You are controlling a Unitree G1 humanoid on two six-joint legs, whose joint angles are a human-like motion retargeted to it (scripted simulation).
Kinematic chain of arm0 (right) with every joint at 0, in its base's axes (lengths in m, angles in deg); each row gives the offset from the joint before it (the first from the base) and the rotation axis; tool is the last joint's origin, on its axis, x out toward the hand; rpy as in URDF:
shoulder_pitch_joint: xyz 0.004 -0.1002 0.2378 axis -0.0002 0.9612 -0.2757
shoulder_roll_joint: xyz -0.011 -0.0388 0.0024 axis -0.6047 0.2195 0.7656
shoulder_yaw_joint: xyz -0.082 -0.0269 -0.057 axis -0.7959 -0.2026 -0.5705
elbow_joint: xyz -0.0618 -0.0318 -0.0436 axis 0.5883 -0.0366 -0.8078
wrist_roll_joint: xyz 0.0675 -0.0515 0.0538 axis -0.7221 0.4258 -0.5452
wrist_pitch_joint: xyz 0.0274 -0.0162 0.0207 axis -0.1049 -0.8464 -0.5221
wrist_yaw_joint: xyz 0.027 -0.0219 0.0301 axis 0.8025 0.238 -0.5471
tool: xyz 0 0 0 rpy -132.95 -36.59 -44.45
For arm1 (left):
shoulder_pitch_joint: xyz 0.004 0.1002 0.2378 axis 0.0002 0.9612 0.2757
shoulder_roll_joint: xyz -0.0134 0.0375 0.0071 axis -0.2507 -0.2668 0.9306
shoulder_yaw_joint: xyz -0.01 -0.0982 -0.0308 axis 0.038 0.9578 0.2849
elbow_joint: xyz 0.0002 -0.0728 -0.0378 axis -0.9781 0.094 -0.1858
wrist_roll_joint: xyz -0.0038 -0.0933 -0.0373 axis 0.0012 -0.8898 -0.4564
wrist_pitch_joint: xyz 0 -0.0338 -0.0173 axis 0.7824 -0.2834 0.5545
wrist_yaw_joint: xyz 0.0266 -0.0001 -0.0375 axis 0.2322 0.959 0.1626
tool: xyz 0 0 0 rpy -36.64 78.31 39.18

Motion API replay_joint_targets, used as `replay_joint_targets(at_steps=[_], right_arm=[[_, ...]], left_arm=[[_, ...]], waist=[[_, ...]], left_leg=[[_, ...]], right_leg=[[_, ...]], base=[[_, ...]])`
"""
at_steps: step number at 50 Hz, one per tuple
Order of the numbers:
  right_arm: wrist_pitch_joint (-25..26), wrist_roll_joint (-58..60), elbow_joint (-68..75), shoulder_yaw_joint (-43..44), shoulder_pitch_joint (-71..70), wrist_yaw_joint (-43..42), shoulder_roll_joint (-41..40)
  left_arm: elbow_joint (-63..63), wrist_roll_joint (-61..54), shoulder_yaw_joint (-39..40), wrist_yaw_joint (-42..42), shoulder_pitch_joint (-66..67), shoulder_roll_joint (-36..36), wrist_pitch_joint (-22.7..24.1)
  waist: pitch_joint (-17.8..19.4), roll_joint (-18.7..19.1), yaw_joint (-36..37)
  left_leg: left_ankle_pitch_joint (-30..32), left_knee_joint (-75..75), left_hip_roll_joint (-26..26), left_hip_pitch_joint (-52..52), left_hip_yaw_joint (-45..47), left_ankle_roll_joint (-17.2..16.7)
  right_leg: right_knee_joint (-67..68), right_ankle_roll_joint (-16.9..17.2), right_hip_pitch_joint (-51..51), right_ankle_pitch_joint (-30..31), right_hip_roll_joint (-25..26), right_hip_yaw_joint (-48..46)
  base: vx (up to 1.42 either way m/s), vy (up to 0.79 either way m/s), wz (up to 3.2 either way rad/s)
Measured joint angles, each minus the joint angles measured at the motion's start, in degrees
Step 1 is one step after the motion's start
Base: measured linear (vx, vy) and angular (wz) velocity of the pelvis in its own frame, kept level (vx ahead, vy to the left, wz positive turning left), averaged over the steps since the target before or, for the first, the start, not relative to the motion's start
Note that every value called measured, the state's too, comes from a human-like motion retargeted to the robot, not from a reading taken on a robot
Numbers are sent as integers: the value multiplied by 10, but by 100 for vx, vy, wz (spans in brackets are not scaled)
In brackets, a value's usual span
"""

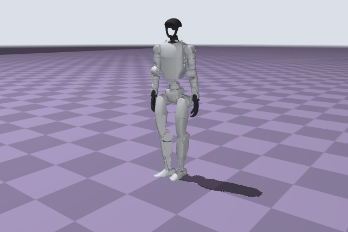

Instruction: Upper body actions

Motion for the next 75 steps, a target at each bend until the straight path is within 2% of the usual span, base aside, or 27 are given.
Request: replay_joint_targets(at_steps=[8, 13, 15, 18, 21, 26, 28, 30, 32, 33, 35, 38, 40, 44, 47, 50, 55, 57, 59, 62, 65, 69, 72, 75], right_arm=[[-2, 6, -6, 1, -1, 3, -3], [-3, -3, 6, 8, 5, 9, -5], [-2, 3, 10, 9, 8, 12, -2], [5, 22, 16, 4, 7, 9, 5], [10, 31, 23, 1, -2, 0, 13], [3, 31, 16, 4, -10, 5, 23], [2, 47, 10, 5, -16, 6, 28], [4, 67, -1, 0, -25, 4, 33], [1, 78, -16, -8, -38, 3, 36], [0, 81, -23, -12, -44, 4, 37], [0, 79, -34, -24, -51, 2, 34], [-5, 41, -31, -36, -59, -9, 22], [-11, 27, -24, -38, -60, -6, 18], [-1, 72, -24, -48, -44, -4, 15], [5, 89, -16, -56, -45, -16, 13], [10, 71, 2, -46, -49, -15, 12], [17, 17, 26, -1, -41, -16, 16], [18, -2, 41, 14, -40, -24, 21], [20, -15, 59, 23, -39, -32, 28], [31, -30, 71, 35, -35, -42, 32], [45, -54, 71, 48, -24, -44, 27], [53, -86, 71, 64, -8, -31, 13], [51, -83, 71, 67, -2, -25, 1], [46, -60, 71, 60, -4, -21, -7]], left_arm=[[3, -5, 21, 10, 5, -6, -2], [0, -17, 33, 21, -8, -10, -5], [-4, -31, 36, 22, -13, -10, -6], [-11, -47, 45, 25, -20, -5, -5], [-19, -58, 60, 26, -22, 3, 1], [-16, -60, 60, 25, -20, 8, 6], [-4, -58, 52, 23, -25, 7, 5], [5, -58, 38, 18, -34, 4, 5], [3, -54, 20, 9, -42, 1, 4], [1, -49, 11, 4, -44, 0, 4], [-4, -37, -2, -6, -46, -6, 2], [-11, -10, -16, -10, -53, -27, -3], [-18, 2, -16, -2, -52, -35, -6], [-19, -31, 3, -1, -32, -38, 1], [-13, -56, 23, -12, -22, -45, -3], [-9, -46, 34, -5, -13, -53, -10], [-7, -30, 32, 5, -11, -56, -17], [-11, -32, 33, 9, -15, -53, -17], [-18, -34, 35, 12, -20, -50, -16], [-30, -40, 37, 16, -31, -43, -15], [-42, -46, 34, 19, -43, -36, -15], [-61, -54, 31, 17, -49, -15, -7], [-72, -62, 33, 13, -48, 6, 5], [-85, -59, 27, 8, -45, 19, 12]], waist=[[-9, 6, -26], [-5, -7, -40], [-4, -13, -50], [-1, -25, -52], [9, -28, -33], [16, -18, 25], [19, -17, 44], [26, -15, 30], [35, -4, -9], [38, 2, -27], [40, 9, -38], [42, 17, -64], [46, 19, -56], [31, 18, -26], [25, 23, -32], [14, 30, -56], [-8, 42, -87], [-16, 42, -82], [-25, 42, -76], [-29, 46, -89], [-30, 47, -107], [-37, 42, -115], [-41, 26, -116], [-42, -5, -109]], left_leg=[[-17, 14, 17, -1, 5, -13], [-52, 94, 30, -25, 12, -41], [-37, 144, 34, -45, 14, -51], [-13, 208, 29, -72, 6, -39], [-15, 205, 6, -80, -64, -45], [3, 126, -61, -64, -332, -58], [32, 97, -71, -56, -381, -62], [21, 85, -63, -50, -354, -59], [10, 57, -34, -39, -265, -30], [9, 46, -27, -30, -256, -22], [11, 44, -12, -40, -208, -22], [5, 27, 13, -29, -140, -16], [-2, 17, 22, -19, -93, -9], [-23, 3, 36, -5, 17, 5], [-43, -10, 52, 11, 118, 4], [-66, -13, 67, 22, 208, -5], [-105, -1, 90, 34, 329, -30], [-118, 3, 92, 41, 364, -43], [-128, 9, 94, 48, 395, -60], [-131, 24, 103, 60, 415, -85], [-114, 47, 114, 74, 416, -107], [-51, 75, 121, 103, 427, -118], [14, 113, 119, 118, 404, -92], [70, 193, 117, 107, 342, -32]], right_leg=[[10, -9, -3, -15, 16, 23], [26, -11, -10, -24, 7, 51], [32, -9, -15, -24, -3, 61], [38, -8, -23, -17, -21, 83], [43, -9, -31, -3, -21, 130], [53, -16, -58, 23, 20, 256], [59, -18, -73, 36, 39, 318], [63, -19, -84, 46, 49, 354], [67, -24, -91, 52, 63, 365], [71, -28, -97, 53, 68, 370], [80, -53, -110, 53, 77, 376], [68, -108, -115, 31, 52, 285], [50, -129, -109, 15, 39, 232], [13, -146, -103, -14, 24, 130], [-13, -156, -90, -41, 18, 20], [-34, -156, -73, -73, 19, -109], [-53, -96, -36, -122, 19, -327], [-62, -85, -35, -120, 26, -365], [-66, -88, -38, -110, 33, -391], [-71, -116, -46, -91, 48, -376], [-71, -149, -58, -65, 58, -302], [-68, -149, -55, -57, 60, -233], [-74, -148, -45, -57, 54, -187], [-72, -144, -36, -54, 28, -124]], base=[[-13, 1, -7], [-15, 2, -5], [-12, 4, 0], [-7, 7, -69], [-10, 10, -182], [-4, 4, -269], [-9, 0, -273], [-20, -2, -169], [-28, 3, -115], [-28, 16, -169], [-28, 24, -243], [-33, 25, -232], [-32, 26, -275], [-26, 25, -323], [-41, 23, -311], [-49, 19, -272], [-53, 16, -233], [-39, 14, -258], [-45, 7, -256], [-38, 2, -176], [-35, -9, -123], [-19, -8, -119], [-12, -11, -121], [-10, -18, -138]])
